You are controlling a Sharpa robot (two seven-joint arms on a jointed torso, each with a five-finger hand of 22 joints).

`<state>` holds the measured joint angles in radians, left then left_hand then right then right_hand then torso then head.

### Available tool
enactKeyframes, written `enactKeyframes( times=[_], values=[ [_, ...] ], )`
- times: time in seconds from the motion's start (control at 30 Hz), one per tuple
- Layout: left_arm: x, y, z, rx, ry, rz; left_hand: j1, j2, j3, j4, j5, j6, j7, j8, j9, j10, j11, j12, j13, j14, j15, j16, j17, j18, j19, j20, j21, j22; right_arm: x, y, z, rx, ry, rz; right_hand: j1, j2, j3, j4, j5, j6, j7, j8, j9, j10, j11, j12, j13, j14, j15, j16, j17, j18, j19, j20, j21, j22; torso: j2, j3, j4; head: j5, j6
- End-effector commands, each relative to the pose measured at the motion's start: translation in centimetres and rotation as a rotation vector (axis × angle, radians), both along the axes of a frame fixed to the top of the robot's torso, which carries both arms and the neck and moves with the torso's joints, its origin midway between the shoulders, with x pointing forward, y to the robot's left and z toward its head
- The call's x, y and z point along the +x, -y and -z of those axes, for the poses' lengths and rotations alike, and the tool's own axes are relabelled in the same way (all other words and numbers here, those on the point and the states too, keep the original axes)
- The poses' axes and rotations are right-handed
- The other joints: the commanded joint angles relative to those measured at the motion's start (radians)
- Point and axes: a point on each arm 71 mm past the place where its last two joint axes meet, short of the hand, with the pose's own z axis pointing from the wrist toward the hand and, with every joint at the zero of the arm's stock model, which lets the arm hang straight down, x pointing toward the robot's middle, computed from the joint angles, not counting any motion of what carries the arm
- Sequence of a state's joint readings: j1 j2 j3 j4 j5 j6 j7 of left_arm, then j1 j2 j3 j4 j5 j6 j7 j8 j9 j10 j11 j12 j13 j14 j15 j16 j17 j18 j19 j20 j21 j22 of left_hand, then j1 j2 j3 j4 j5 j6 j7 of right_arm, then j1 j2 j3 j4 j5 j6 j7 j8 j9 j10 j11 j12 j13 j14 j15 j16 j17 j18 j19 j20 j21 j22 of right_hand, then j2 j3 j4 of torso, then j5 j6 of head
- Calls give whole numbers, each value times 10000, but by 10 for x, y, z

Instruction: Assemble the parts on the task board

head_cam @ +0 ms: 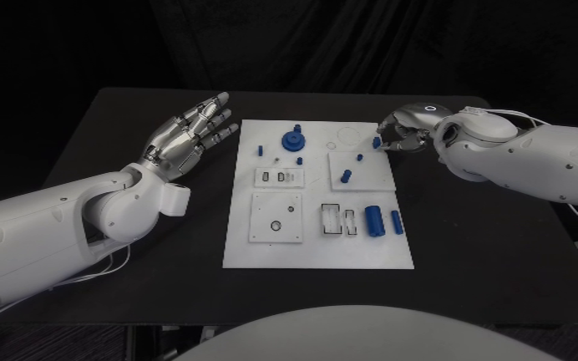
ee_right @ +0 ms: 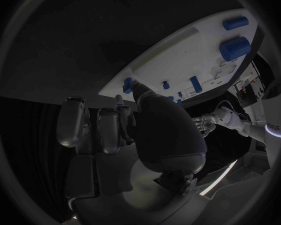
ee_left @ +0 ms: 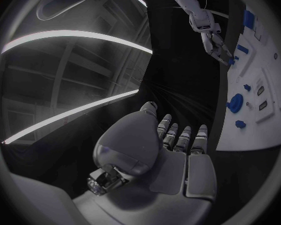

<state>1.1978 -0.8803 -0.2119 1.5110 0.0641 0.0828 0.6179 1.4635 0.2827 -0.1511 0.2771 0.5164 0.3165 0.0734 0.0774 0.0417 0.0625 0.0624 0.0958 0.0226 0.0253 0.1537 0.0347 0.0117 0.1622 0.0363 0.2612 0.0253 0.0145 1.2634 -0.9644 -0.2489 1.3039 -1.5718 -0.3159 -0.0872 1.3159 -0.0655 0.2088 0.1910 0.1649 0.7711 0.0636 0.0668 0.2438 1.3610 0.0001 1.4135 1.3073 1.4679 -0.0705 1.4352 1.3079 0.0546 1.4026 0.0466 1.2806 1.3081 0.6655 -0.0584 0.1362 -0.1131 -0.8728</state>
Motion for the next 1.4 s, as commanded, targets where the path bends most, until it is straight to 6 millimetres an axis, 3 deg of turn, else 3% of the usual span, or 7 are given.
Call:
enactKeyframes(
  times=[0.03,0.6,0.83,1.0,1.4],
  values=[
    [-1,2,-1,-142,56,110,98,27,74,-12,41,-9,16,58,12,-65,-12,59,14,7,68,52,10,162,23,54,33,13,0,0,2,-40,28,179,-90,51,-94,27,-138,-52,21,6,-22,-58,-18,-46,1295,145,60,-60,1199,118,-59,27,-75,1740,-7,-8,10,2,2],
    [-1,2,1,-138,-18,167,115,23,87,-19,55,-23,13,55,9,-67,-10,62,15,5,63,50,10,162,20,51,30,12,5,-5,10,-106,-62,83,-112,73,-156,48,-225,42,40,54,-10,-75,-11,-58,1287,139,65,-75,1187,122,-66,32,-103,1735,0,11,-28,40,2],
    [-1,1,2,-119,-50,173,123,21,93,-23,62,-16,14,58,10,-63,-5,71,16,5,61,51,10,162,18,51,29,11,7,-9,12,-59,14,14,-6,115,-152,-15,-134,133,42,89,1,-73,-10,-55,1291,136,68,-85,1181,124,-65,37,-116,1735,-2,9,-12,11,2],
    [-2,2,2,-143,-93,255,123,21,93,-23,62,-16,14,58,10,-63,-5,71,16,5,61,51,10,162,18,51,29,11,8,-11,13,-45,49,-40,130,150,-169,-102,-36,434,67,215,65,-38,3,-31,1315,136,73,-95,1176,123,-53,41,-122,1738,-7,4,-17,58,2],
    [-3,1,3,-146,-147,309,137,10,100,-32,68,-3,18,63,12,-51,16,90,21,11,61,61,13,162,23,53,32,13,12,-14,14,-78,67,-84,214,233,-257,-149,2,1081,85,509,321,-20,19,-19,1329,146,83,-99,1180,122,-36,52,-143,1740,-6,1,-14,22,2]
  ],
)
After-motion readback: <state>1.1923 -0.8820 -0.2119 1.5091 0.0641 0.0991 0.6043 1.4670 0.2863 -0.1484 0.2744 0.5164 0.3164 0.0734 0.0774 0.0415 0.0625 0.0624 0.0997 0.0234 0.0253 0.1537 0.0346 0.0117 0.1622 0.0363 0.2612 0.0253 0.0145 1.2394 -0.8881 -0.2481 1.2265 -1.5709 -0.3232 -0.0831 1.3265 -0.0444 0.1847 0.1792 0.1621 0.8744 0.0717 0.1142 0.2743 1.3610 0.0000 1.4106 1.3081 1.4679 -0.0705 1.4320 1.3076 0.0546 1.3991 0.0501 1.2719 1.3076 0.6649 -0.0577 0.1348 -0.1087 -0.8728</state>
